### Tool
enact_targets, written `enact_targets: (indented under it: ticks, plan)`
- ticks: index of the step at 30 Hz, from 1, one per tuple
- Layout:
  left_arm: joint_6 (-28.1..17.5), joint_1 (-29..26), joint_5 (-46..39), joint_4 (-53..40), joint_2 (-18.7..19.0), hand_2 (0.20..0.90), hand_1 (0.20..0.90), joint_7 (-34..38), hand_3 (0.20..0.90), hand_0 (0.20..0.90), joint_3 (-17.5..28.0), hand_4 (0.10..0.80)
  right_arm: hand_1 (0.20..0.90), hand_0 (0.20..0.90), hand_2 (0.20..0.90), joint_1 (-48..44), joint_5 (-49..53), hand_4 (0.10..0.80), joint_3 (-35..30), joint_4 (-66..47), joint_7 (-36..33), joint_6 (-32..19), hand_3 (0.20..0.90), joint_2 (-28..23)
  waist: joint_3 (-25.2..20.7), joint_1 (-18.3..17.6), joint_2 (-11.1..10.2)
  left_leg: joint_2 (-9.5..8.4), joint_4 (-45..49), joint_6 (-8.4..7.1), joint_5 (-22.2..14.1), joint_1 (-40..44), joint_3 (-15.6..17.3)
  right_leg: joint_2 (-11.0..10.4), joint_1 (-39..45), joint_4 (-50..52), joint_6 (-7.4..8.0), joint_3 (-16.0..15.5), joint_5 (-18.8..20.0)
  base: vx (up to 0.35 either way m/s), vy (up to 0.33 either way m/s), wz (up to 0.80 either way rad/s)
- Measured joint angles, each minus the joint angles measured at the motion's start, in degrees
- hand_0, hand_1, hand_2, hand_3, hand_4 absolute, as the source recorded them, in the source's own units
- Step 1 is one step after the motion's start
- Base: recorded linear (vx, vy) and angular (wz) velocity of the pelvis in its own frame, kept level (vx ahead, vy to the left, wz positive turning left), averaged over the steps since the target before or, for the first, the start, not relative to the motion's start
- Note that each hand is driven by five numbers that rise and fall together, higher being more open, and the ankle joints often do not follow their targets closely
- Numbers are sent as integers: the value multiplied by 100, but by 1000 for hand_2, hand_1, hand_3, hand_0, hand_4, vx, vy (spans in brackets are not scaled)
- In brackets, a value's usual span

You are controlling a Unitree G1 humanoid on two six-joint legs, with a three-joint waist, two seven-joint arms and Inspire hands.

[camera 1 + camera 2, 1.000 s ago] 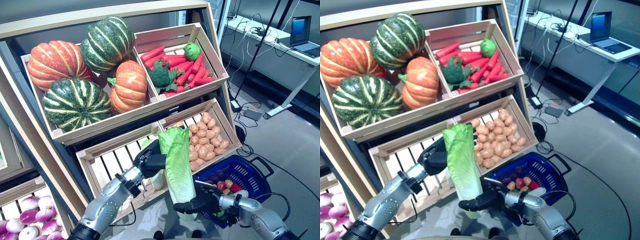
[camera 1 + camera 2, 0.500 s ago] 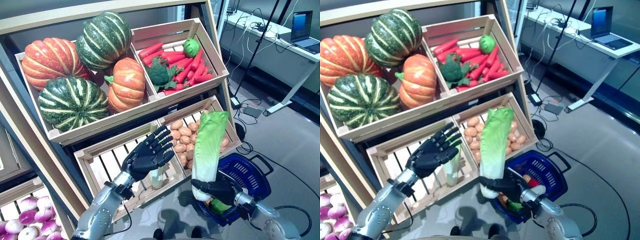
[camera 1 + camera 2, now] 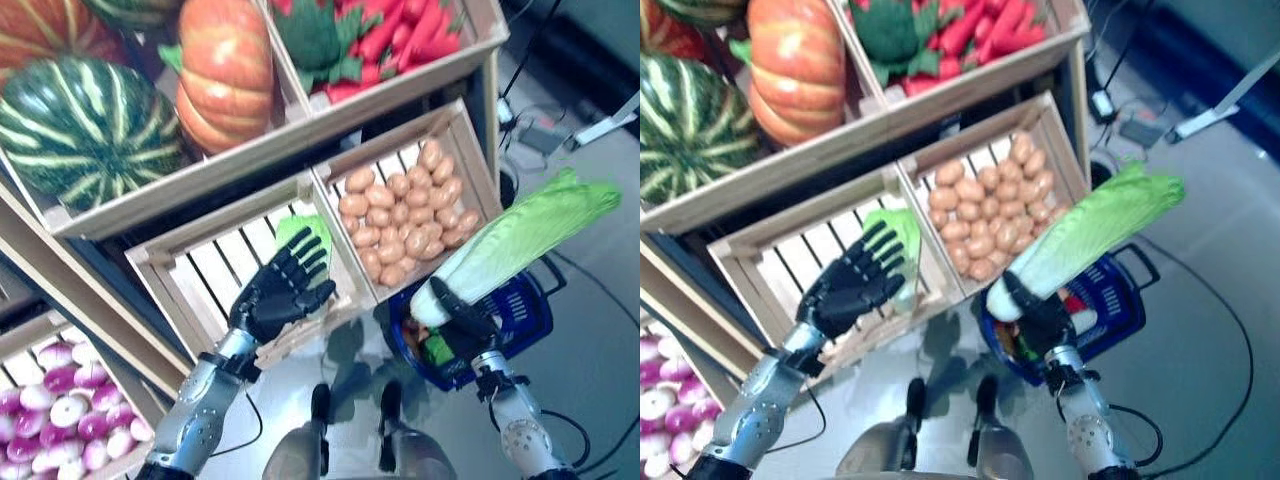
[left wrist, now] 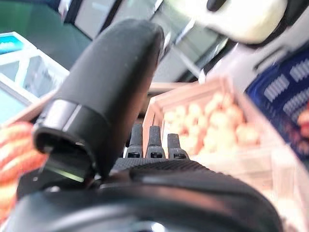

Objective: Put vegetables into the basket

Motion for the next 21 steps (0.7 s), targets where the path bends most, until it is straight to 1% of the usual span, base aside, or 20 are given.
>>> enact_targets:
  ticks: [1,2,4,5,6,7,9,13,16,17,19,21]
  plan:
    - [-85,-31,53,0,-3,900,900,26,900,900,18,800,300,300,300,-35,117,400,-48,36,-3,-42,300,5,71,9,16,-2,64,-11,-8,-74,5,3,-70,49,-3,-11,-2,-167,-42,7]
    - [-245,-141,97,5,-2,900,900,69,900,900,37,800,300,300,300,-145,389,400,-156,119,-40,-191,300,31,261,24,54,-3,168,-22,-20,-201,-4,0,-185,164,-16,-26,-10,-218,-32,9]
    - [-415,-422,71,40,-5,900,900,89,900,900,28,800,300,300,300,-520,845,400,-397,324,-169,-465,300,147,558,34,74,-7,395,-26,-31,-526,-18,-14,-518,428,-59,-45,-44,-246,-10,6]
    - [-484,-551,29,60,-6,900,900,95,900,900,18,800,300,300,300,-697,1057,400,-525,346,-244,-573,300,208,661,43,81,-6,507,-29,-35,-726,-22,-24,-726,568,-78,-45,-59,-171,3,1]
    - [-573,-673,19,147,-24,900,900,120,900,900,-24,800,300,300,300,-891,1277,400,-598,412,-304,-802,300,264,734,60,80,-6,631,-30,-36,-961,-21,-38,-979,732,-97,-43,-80,-147,11,1]
    - [-578,-834,19,256,-43,900,900,167,900,900,-62,800,300,300,300,-1088,1477,400,-698,536,-390,-953,300,341,776,73,77,-7,717,-31,-36,-1139,-20,-50,-1182,884,-111,-38,-106,-100,13,0]
    - [-585,-912,18,412,-46,900,900,254,900,900,-145,800,300,300,300,-1311,1735,400,-777,720,-494,-1090,300,389,794,90,74,-10,838,-35,-41,-1306,-15,-67,-1395,1082,-130,-10,-158,-95,2,-1]
    - [-910,-987,-155,505,-77,900,900,455,900,900,-280,800,300,300,300,-1715,2037,400,-843,1095,-630,-1455,300,376,866,138,74,-26,1108,-74,-82,-1742,-27,-152,-1954,1642,-147,20,-366,-79,-26,2]
    - [-1009,-1164,-176,609,-89,900,900,566,900,900,-367,800,300,300,300,-1891,2419,400,-932,1209,-679,-1502,300,363,872,193,69,-40,1299,-97,-77,-2090,-76,-188,-2329,1925,-192,2,-428,-58,-36,9]
    - [-1010,-1259,-176,612,-90,900,900,615,900,900,-400,800,300,300,300,-1993,2627,400,-980,1223,-734,-1545,300,351,874,207,70,-64,1370,-93,-77,-2286,-137,-222,-2549,2069,-218,-15,-454,-61,-36,11]
    - [-1023,-1341,-177,631,-90,900,900,677,900,900,-466,800,300,300,300,-2123,2677,400,-991,1388,-750,-1641,300,332,875,230,70,-97,1537,-98,-92,-2500,-160,-246,-2742,2242,-235,-52,-493,-44,-32,14]
    - [-1056,-1503,-180,660,-94,900,900,685,900,900,-541,800,300,300,300,-2335,2846,400,-1016,1605,-833,-1660,300,280,876,252,68,-117,1801,-110,-149,-2771,-181,-324,-3018,2566,-252,-76,-610,-43,-24,16]
